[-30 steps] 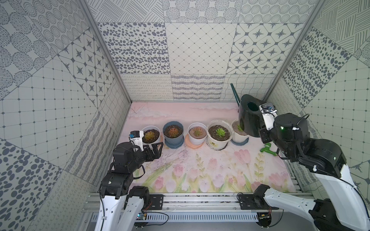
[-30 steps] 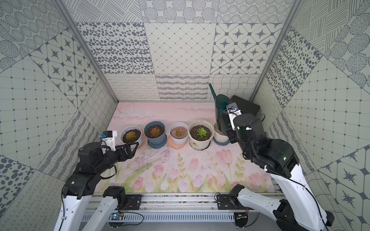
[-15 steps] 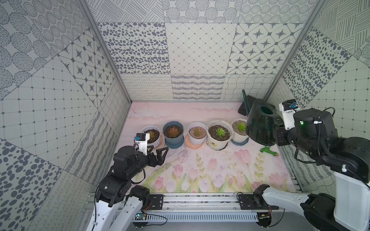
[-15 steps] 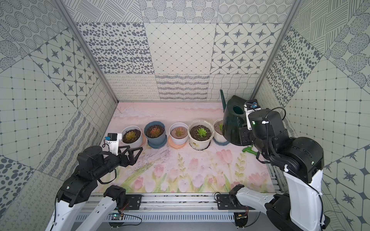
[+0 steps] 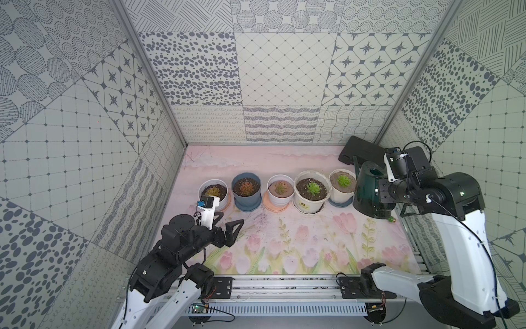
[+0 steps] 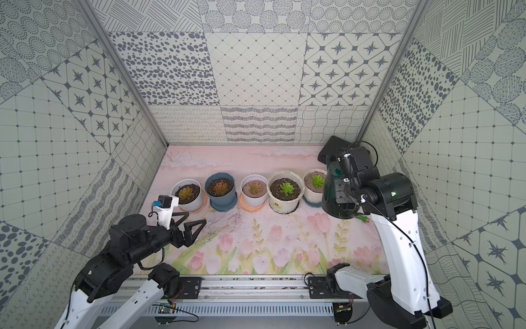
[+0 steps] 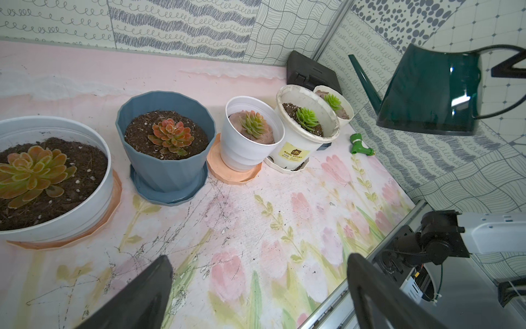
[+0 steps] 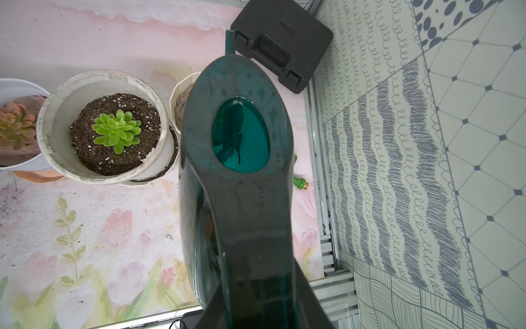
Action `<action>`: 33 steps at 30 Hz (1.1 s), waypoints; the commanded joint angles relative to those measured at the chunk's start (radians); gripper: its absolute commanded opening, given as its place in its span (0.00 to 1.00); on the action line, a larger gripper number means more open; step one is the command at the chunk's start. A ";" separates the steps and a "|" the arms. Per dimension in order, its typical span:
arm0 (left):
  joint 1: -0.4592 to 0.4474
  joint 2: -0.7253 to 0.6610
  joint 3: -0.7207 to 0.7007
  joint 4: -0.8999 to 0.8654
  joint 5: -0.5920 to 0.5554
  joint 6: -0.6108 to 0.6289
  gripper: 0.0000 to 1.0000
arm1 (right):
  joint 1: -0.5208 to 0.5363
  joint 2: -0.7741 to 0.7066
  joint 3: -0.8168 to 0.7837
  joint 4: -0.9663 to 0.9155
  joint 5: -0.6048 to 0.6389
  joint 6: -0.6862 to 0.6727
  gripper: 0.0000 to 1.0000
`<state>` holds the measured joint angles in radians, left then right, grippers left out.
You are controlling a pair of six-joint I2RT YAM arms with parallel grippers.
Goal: Water the succulent around the soil edge
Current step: Pick up the watering can from the center of the board, then water the soil of the potted plant with water.
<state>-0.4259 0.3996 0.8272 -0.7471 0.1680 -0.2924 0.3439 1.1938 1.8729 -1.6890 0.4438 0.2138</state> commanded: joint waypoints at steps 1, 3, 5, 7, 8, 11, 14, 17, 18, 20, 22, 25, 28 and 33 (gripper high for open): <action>-0.029 -0.007 0.002 -0.014 -0.018 0.025 0.99 | -0.015 -0.012 0.002 -0.062 0.001 0.003 0.00; -0.041 -0.004 0.002 -0.016 -0.017 0.027 0.99 | -0.022 -0.003 0.000 -0.061 -0.017 0.007 0.00; -0.052 -0.001 0.001 -0.017 -0.018 0.027 0.99 | -0.023 0.004 0.001 -0.063 -0.017 0.007 0.00; -0.063 0.001 0.004 -0.019 -0.022 0.029 0.99 | -0.024 0.013 0.003 -0.063 -0.029 0.006 0.00; -0.068 0.000 0.004 -0.020 -0.023 0.030 0.99 | -0.025 0.018 0.003 -0.063 -0.038 0.007 0.00; -0.077 -0.002 0.003 -0.021 -0.030 0.032 0.99 | -0.031 0.029 0.005 -0.067 -0.084 0.022 0.00; -0.083 -0.006 0.003 -0.023 -0.034 0.035 0.99 | -0.032 0.036 0.014 -0.079 -0.131 0.045 0.00; -0.085 -0.010 0.004 -0.023 -0.038 0.035 0.99 | -0.031 0.047 0.029 -0.102 -0.160 0.069 0.00; -0.086 -0.010 0.003 -0.024 -0.040 0.036 0.99 | -0.031 0.049 0.028 -0.106 -0.171 0.074 0.00; -0.088 -0.013 0.004 -0.024 -0.040 0.036 0.99 | -0.031 0.046 0.012 -0.107 -0.181 0.082 0.00; -0.091 -0.014 0.004 -0.024 -0.041 0.036 0.99 | -0.031 0.050 0.002 -0.106 -0.184 0.086 0.00; -0.094 -0.015 0.004 -0.023 -0.042 0.037 0.99 | -0.032 0.060 0.003 -0.106 -0.183 0.087 0.00; -0.096 -0.016 0.004 -0.024 -0.043 0.036 0.99 | -0.031 0.067 0.003 -0.106 -0.187 0.084 0.00; -0.096 -0.018 0.004 -0.024 -0.047 0.038 0.99 | -0.031 0.078 -0.011 -0.107 -0.210 0.088 0.00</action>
<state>-0.5190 0.3855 0.8268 -0.7540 0.1284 -0.2836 0.3172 1.2743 1.8694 -1.6901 0.2455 0.2825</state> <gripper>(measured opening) 0.987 0.263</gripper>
